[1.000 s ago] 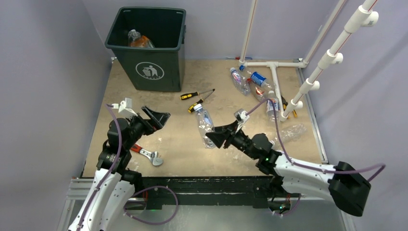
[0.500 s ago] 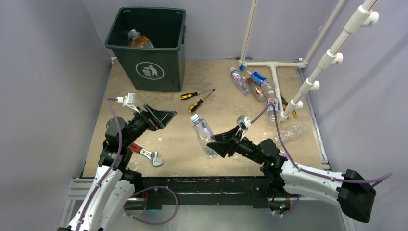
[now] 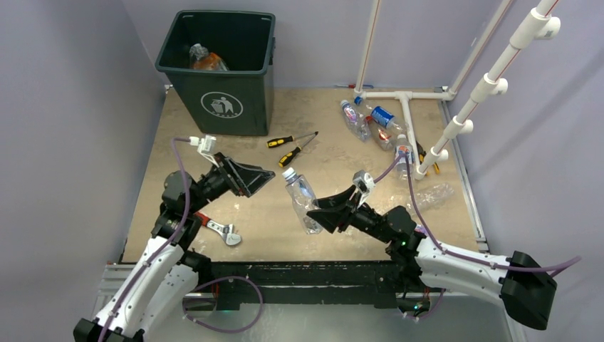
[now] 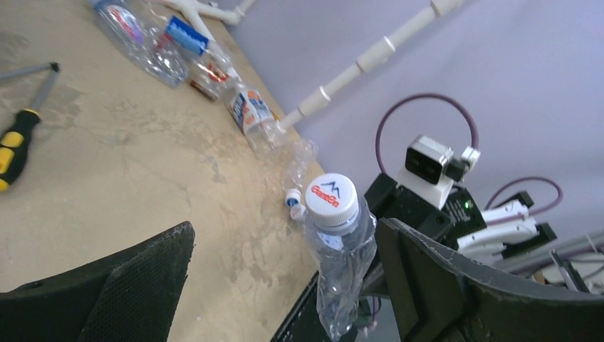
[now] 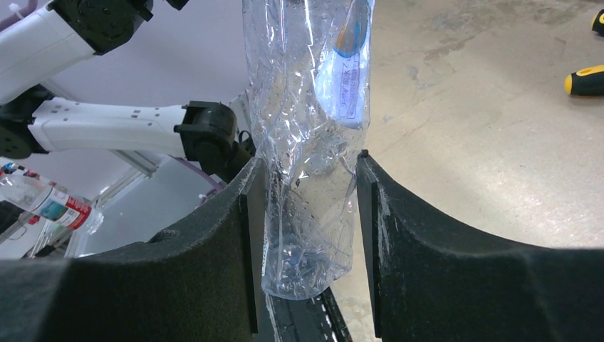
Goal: Put the plastic bottles in the bin
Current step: Pick up the plastic bottle at the center of the board.
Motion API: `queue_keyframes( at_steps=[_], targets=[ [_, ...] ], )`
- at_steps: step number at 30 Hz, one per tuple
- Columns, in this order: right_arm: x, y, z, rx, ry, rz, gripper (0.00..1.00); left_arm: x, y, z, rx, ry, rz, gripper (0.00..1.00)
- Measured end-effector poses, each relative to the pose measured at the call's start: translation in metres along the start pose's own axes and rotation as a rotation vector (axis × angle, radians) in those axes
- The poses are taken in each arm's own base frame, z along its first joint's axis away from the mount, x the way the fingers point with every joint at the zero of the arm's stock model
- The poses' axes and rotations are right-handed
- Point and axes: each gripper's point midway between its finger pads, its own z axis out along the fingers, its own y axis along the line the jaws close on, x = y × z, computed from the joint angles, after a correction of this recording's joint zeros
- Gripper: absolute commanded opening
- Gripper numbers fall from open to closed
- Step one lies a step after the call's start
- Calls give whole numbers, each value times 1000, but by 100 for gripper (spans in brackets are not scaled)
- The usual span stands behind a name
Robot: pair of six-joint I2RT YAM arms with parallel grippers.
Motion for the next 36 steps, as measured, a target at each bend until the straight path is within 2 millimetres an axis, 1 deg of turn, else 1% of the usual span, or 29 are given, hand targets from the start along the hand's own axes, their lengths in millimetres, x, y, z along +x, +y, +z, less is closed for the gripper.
queue_keyframes(
  at_steps=[4, 6, 10, 16, 22, 25, 28, 33, 35, 36],
  targets=[
    [2, 0, 0, 0, 3, 2, 32, 27, -11, 11, 50, 102, 21, 99],
    [3, 0, -2, -1, 4, 2, 32, 35, -13, 13, 61, 127, 32, 99],
    [4, 1, -3, -8, 5, 3, 32, 31, -15, 15, 64, 104, 56, 99],
    [3, 9, -7, -49, -9, 6, 32, 21, -23, 17, 98, 61, 87, 99],
    [5, 12, -9, -63, -7, 9, 32, 15, -33, 22, 152, 39, 87, 88],
    [4, 13, -9, -70, -14, 13, 32, 14, -37, 25, 178, 38, 76, 87],
    [3, 14, -9, -74, -20, 14, 32, 17, -39, 29, 193, 51, 61, 86],
    [1, 16, -8, -82, -31, 14, 31, 30, -39, 36, 204, 97, 39, 82],
    [2, 15, -7, -79, -30, 15, 31, 38, -45, 37, 224, 120, 36, 81],
    [3, 14, -7, -77, -27, 16, 31, 41, -47, 37, 233, 128, 34, 78]
  ],
)
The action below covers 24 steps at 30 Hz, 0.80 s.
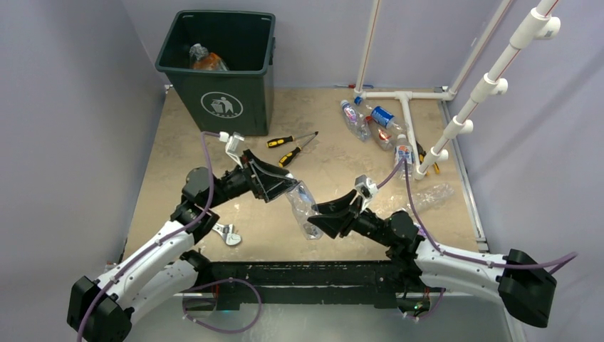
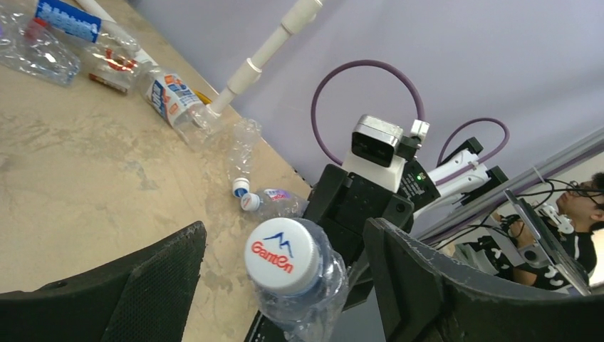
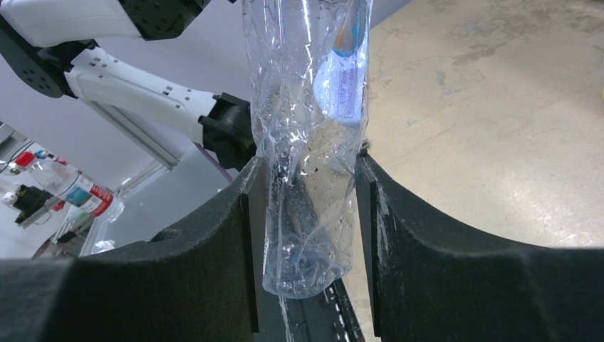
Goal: Put the plastic bottles in the bin
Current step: Pick up the plastic bottle at the center of the board.
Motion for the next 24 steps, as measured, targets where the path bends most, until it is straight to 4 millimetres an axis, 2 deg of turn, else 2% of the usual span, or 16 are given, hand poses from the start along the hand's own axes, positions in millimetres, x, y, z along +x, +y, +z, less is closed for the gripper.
queue_keyframes(
  at_steps=[9, 15, 17, 20, 21, 22, 24],
  targets=[
    [2, -1, 2, 3, -1, 8, 31, 13, -12, 7, 44, 12, 0, 40],
    [7, -2, 1, 5, 12, 13, 35, 16, -13, 9, 40, 5, -20, 0],
    [7, -2, 1, 4, 12, 17, 43, 16, -12, 10, 36, 2, -22, 0],
    [8, -2, 1, 6, 16, 27, 75, 16, -11, 9, 23, -2, -24, 0],
    [9, -2, 1, 8, 20, 31, 89, 16, -10, 9, 15, -6, -18, 0],
    [10, -3, 1, 14, 23, 38, 98, 15, -8, 8, 6, -10, -11, 0],
    [13, -5, 2, 28, 36, 49, 99, 12, -6, 6, -15, -26, -2, 0]
  ],
)
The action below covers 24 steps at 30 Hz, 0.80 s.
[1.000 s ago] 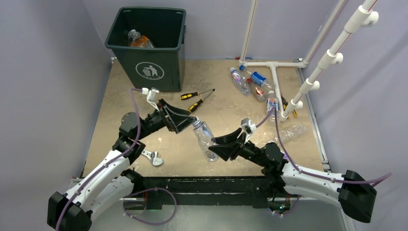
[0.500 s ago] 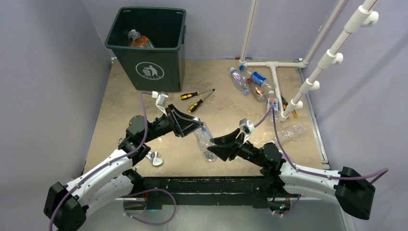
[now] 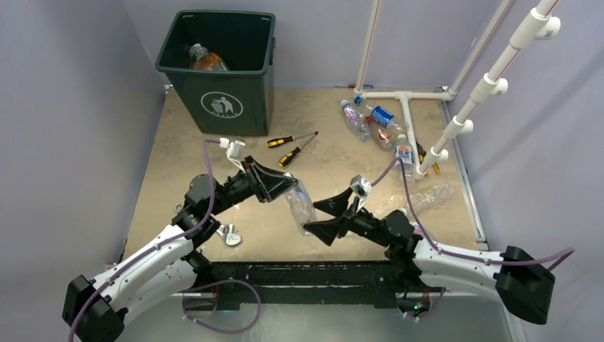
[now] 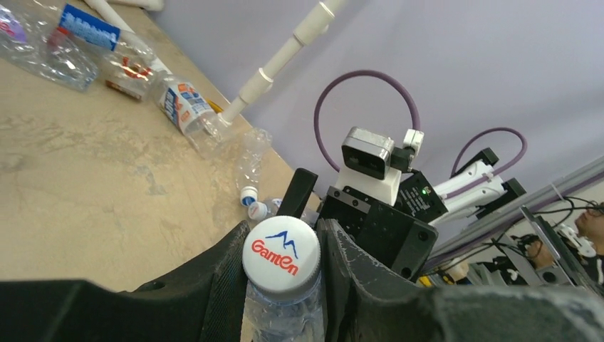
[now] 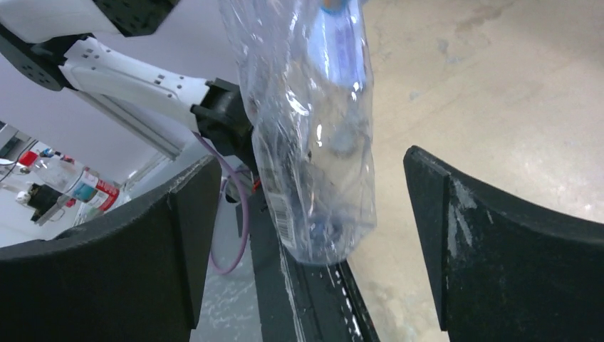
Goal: Put the plastic bottles in the bin
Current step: Pick up the plastic bottle at the center of the board, then place the plastic bottle in the trash bin.
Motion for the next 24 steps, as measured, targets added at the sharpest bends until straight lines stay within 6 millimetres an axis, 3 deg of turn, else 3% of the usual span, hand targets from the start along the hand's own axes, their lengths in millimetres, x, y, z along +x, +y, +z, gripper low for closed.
queue_keyframes(
  at_steps=[5, 9, 12, 17, 20, 24],
  targets=[
    [-4, -4, 0, 45, 9, 14, 99, -14, 5, -8, -76, -53, 58, 0],
    [-28, 4, 1, 67, -27, 2, 99, -49, -2, -9, -150, -123, 162, 0],
    [-50, 13, -3, 73, -69, -20, 99, -94, -19, -11, -209, -208, 271, 0],
    [-75, 13, -14, 144, -102, -50, 99, -194, -62, -25, -308, -467, 463, 0],
    [-76, 9, -19, 181, -95, -53, 99, -251, -84, -38, -390, -642, 567, 0],
    [-58, -4, -23, 225, -36, -43, 99, -322, -99, -37, -539, -827, 678, 0]
  ],
)
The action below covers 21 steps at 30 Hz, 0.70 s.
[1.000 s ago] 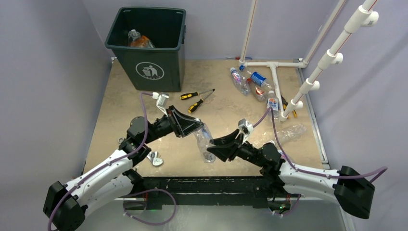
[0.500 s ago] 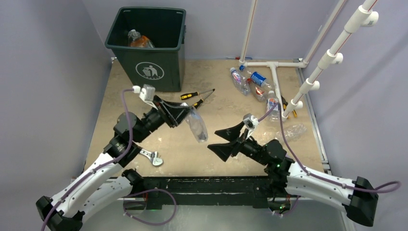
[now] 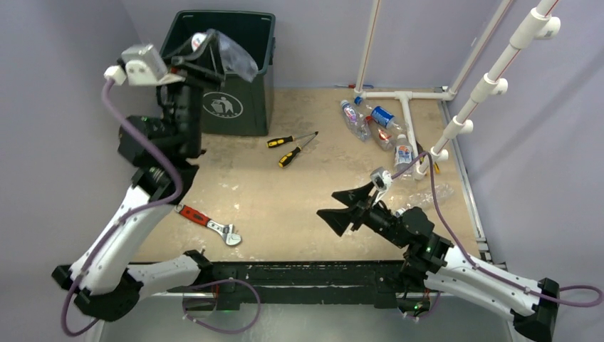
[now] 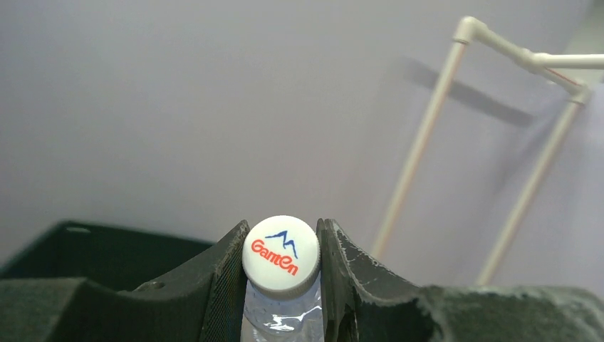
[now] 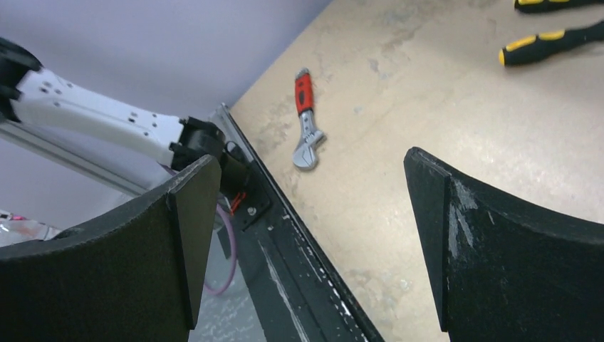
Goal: Put the plastic bottles in the bin
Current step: Place the plastic bottle in the trash bin.
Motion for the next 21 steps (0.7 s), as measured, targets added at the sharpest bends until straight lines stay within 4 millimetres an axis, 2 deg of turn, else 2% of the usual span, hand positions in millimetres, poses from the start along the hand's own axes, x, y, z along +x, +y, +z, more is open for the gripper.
queue_keyframes(
  at_steps=[3, 8, 10, 13, 16, 21],
  targets=[
    [20, -10, -1, 20, 50, 10, 99, -8, 3, 37, -87, -74, 101, 0],
    [48, -23, -4, 45, 125, 17, 99, 38, 12, 78, -161, -48, 265, 0],
    [54, -25, -5, 46, 141, 17, 99, 54, 27, 96, -194, -33, 301, 0],
    [64, -29, -8, 50, 161, 21, 99, 66, 73, 126, -285, -34, 321, 0],
    [72, -31, -10, 40, 176, 28, 99, 78, 111, 141, -354, -30, 311, 0],
    [84, -33, -12, 30, 199, 38, 99, 110, 144, 168, -389, -9, 250, 0]
  ],
)
